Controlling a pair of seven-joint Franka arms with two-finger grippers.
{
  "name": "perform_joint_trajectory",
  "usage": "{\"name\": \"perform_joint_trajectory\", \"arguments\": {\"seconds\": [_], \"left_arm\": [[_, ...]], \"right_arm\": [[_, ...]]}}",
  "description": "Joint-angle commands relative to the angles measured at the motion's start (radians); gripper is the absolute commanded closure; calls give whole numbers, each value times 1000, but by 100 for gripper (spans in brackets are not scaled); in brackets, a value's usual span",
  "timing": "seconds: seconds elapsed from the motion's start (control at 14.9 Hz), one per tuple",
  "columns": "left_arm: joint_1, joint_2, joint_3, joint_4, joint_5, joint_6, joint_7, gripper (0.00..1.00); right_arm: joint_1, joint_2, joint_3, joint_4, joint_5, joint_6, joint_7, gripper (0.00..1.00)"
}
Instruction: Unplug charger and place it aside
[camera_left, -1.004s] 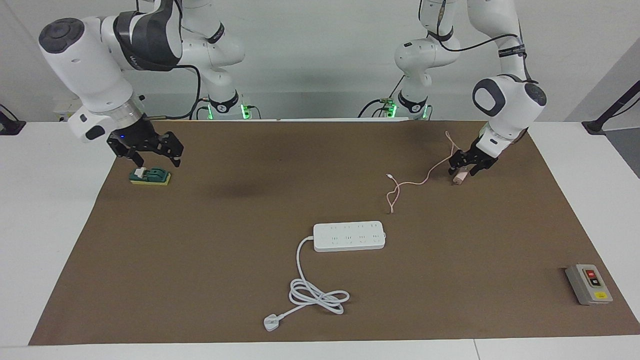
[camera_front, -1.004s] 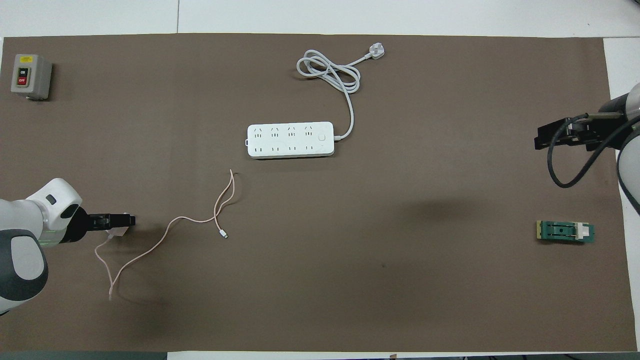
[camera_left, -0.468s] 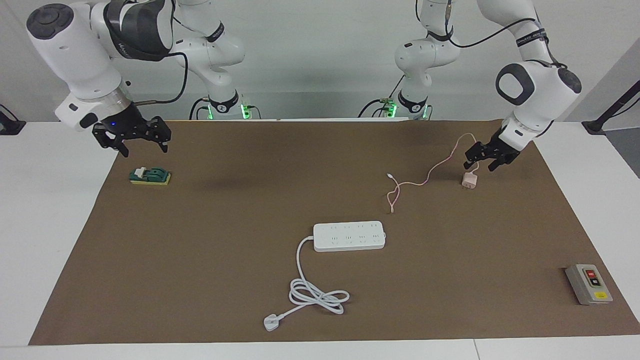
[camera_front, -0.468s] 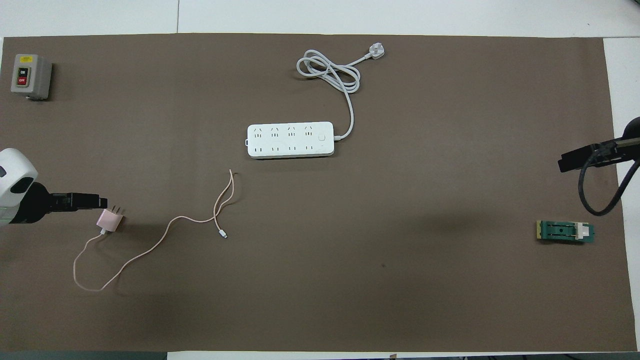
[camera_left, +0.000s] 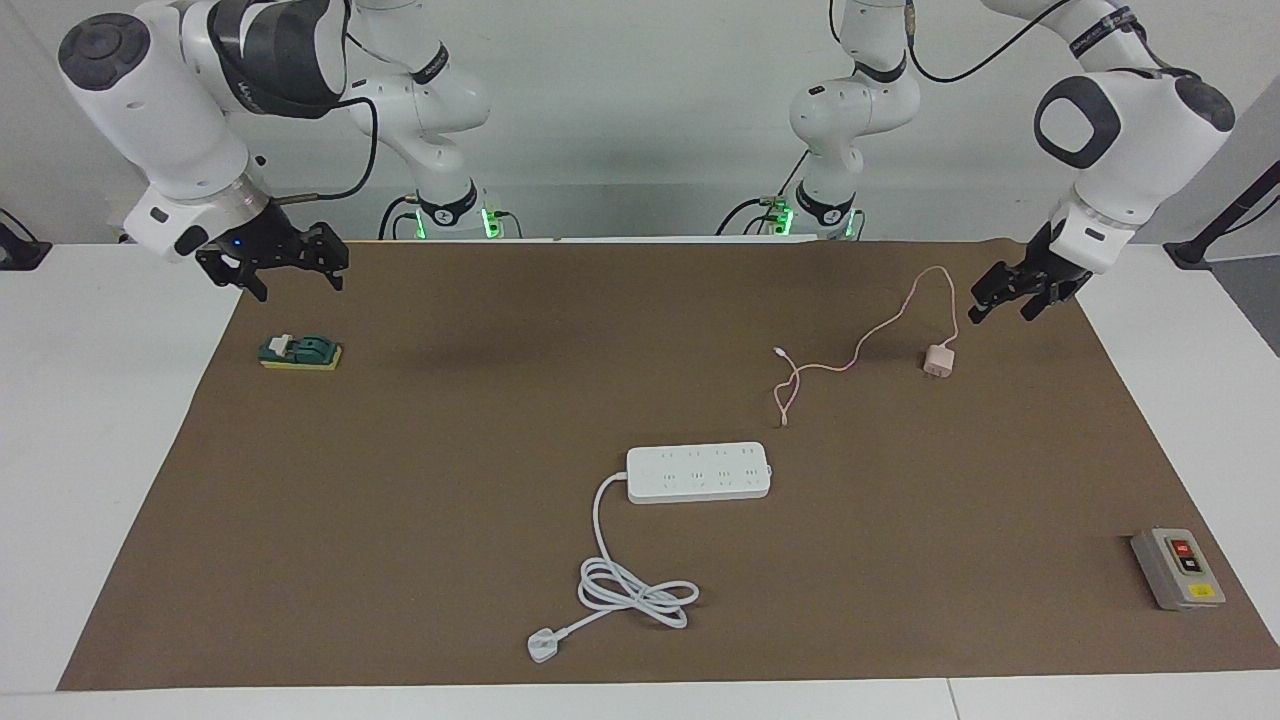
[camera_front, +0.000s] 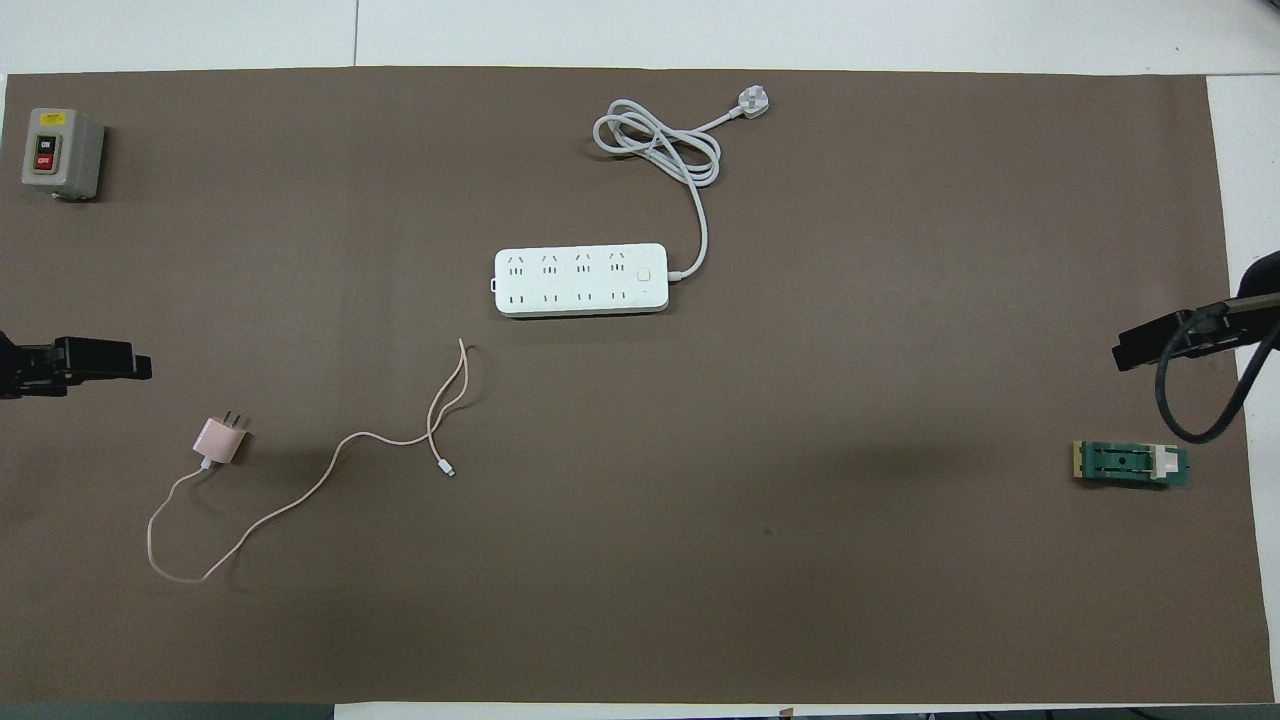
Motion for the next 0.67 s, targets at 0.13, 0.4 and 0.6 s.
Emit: {"name": "perform_joint_trajectory", "arguments": {"seconds": [0.13,0.4,0.6], "left_arm": [[-3,6,-8,162,30,-174,-98,0],[-5,2,-22,290,81,-314,-173,0],[-5,2,-54,336,92,-363,-285,0]], "right_arm": [[-26,-8,15,-29,-17,94,-22,0],[-58,-2,48,-22,-15,96,-33,0],[-89,3,62,-10,-15,97,-34,0]]}}
